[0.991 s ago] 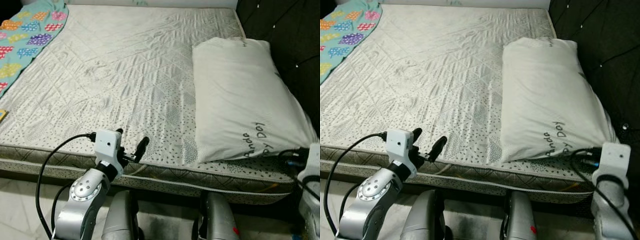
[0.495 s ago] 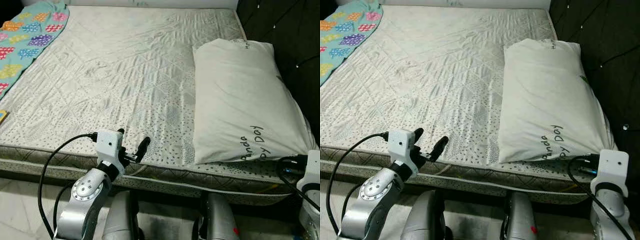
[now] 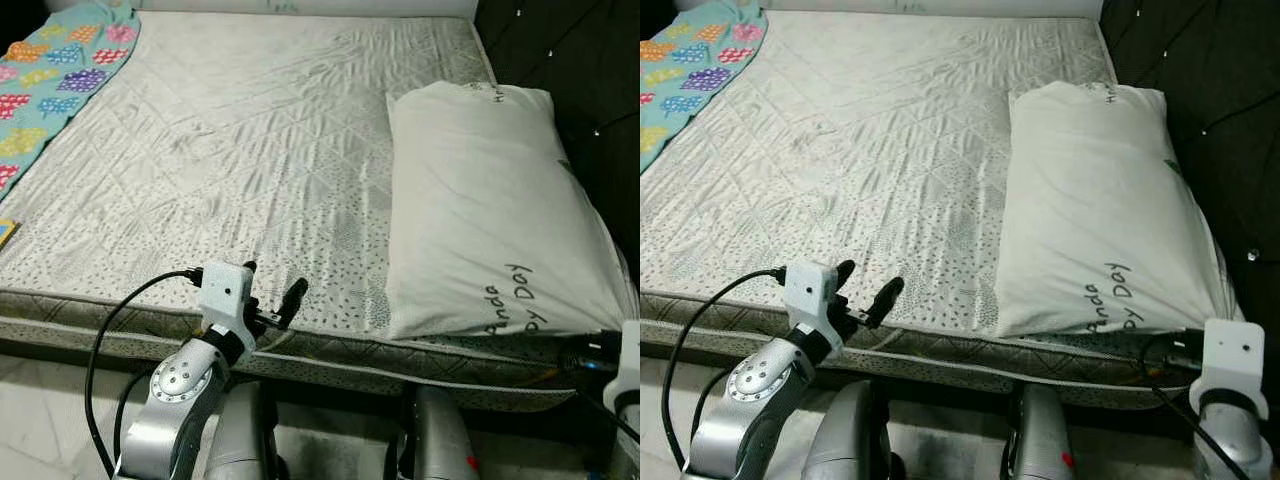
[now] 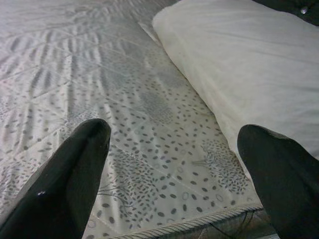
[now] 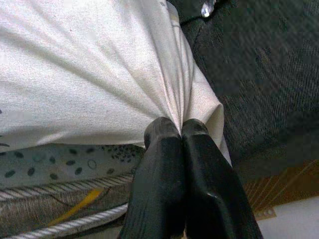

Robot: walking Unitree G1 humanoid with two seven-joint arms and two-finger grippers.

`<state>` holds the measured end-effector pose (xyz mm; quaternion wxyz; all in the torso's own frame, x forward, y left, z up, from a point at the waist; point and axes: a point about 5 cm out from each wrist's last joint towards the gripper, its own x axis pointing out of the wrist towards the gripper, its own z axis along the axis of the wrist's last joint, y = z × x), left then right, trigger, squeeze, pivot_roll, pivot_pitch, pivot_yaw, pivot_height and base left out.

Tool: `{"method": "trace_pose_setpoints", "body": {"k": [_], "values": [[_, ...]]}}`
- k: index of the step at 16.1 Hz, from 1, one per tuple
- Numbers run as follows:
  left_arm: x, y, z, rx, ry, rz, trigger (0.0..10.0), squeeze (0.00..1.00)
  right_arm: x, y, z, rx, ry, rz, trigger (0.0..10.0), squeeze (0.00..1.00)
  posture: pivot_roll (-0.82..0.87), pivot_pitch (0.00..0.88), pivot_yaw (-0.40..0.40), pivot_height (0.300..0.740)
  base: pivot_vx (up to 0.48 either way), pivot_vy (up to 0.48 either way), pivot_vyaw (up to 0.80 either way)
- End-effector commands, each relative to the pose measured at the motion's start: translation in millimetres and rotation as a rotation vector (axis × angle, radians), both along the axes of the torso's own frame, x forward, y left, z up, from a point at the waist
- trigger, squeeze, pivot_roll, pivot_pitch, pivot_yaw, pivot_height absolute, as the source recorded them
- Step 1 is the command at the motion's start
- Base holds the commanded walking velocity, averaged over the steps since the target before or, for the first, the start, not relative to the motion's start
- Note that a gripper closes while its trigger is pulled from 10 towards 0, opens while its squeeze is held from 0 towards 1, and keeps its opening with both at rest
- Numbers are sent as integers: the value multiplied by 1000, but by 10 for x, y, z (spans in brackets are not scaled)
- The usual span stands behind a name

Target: Clean up the room

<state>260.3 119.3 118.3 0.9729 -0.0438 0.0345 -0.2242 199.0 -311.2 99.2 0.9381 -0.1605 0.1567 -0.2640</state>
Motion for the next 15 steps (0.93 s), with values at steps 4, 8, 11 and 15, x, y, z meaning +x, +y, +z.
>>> {"method": "trace_pose_setpoints", "body": {"k": [4, 8, 11, 15], "values": [[23, -18, -19, 10, 1, -4, 10000, 0, 50, -66, -72, -1, 54, -16, 10000, 0, -89, 107, 42, 568, 0, 0, 0], [54, 28, -9, 18, -9, 30, 10000, 0, 532, 186, 26, 60, -27, 124, 10000, 749, -70, 96, 31, 568, 0, 0, 0], [106, 168, 11, 42, -29, 131, 10000, 0, 953, 485, 151, 113, -102, 247, 10000, 1000, -50, 79, 23, 568, 0, 0, 0], [154, 358, -9, 74, -32, 283, 10000, 0, 1221, 714, 273, 105, -165, 317, 10000, 1000, -28, 49, 12, 568, 0, 0, 0]]}}
